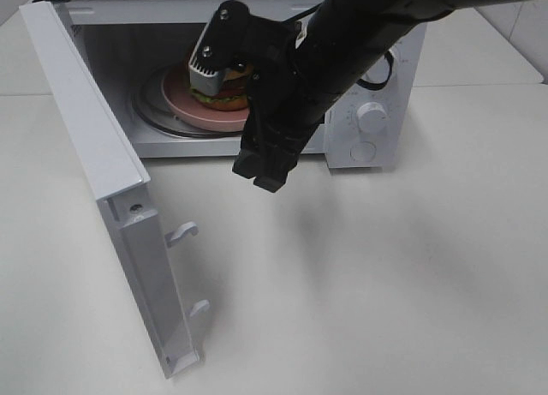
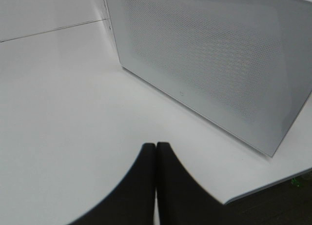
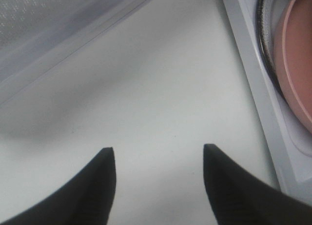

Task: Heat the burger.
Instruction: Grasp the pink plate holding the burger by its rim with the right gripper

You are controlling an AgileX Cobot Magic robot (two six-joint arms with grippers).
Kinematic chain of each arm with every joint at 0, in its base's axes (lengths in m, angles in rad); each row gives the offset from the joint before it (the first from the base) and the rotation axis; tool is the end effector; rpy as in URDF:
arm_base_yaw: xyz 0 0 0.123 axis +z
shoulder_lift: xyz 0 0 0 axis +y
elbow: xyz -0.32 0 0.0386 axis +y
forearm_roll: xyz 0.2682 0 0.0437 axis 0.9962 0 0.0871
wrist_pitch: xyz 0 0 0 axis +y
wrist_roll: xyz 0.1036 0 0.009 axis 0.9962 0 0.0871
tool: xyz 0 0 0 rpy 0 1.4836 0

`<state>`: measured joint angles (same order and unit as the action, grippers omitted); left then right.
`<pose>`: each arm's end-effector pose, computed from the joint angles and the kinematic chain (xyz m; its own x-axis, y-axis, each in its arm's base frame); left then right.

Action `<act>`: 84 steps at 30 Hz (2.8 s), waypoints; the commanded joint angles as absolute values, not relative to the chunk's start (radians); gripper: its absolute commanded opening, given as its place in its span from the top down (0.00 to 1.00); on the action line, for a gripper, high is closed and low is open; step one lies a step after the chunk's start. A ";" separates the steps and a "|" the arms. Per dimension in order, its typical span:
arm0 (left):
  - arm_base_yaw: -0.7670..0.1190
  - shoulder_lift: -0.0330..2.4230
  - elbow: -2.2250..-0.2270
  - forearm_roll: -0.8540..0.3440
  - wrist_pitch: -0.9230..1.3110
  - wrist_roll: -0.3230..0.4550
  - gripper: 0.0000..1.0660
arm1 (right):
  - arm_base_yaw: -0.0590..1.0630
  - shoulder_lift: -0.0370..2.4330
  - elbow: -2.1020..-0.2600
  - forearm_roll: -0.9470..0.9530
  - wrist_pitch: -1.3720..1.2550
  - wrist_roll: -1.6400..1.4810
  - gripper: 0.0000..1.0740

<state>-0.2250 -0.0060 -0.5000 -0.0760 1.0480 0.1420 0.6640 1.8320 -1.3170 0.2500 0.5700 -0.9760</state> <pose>-0.0148 -0.0036 0.2824 -0.3957 0.1968 -0.8970 0.3231 0.9442 0.0646 0.3316 0.2771 0.2423 -0.0103 -0.8789 -0.4769 -0.9366 0.1755 -0.3032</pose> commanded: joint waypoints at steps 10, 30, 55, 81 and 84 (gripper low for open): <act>-0.222 -0.025 -0.496 -0.085 1.034 0.139 1.00 | 0.764 1.952 -1.430 -0.065 0.490 -0.874 0.37; -0.222 -0.025 -0.496 -0.085 1.034 0.140 1.00 | 0.780 2.103 -1.611 -0.252 0.460 -0.810 0.38; -0.222 -0.025 -0.496 -0.085 1.034 0.140 1.00 | 0.780 2.172 -1.674 -0.392 0.450 -0.668 0.38; -0.222 -0.025 -0.496 -0.085 1.034 0.140 1.00 | 0.770 2.233 -1.674 -0.599 0.379 -0.534 0.38; -0.222 -0.025 -0.496 -0.085 1.034 0.140 1.00 | 0.760 2.241 -1.674 -0.605 0.370 -0.506 0.38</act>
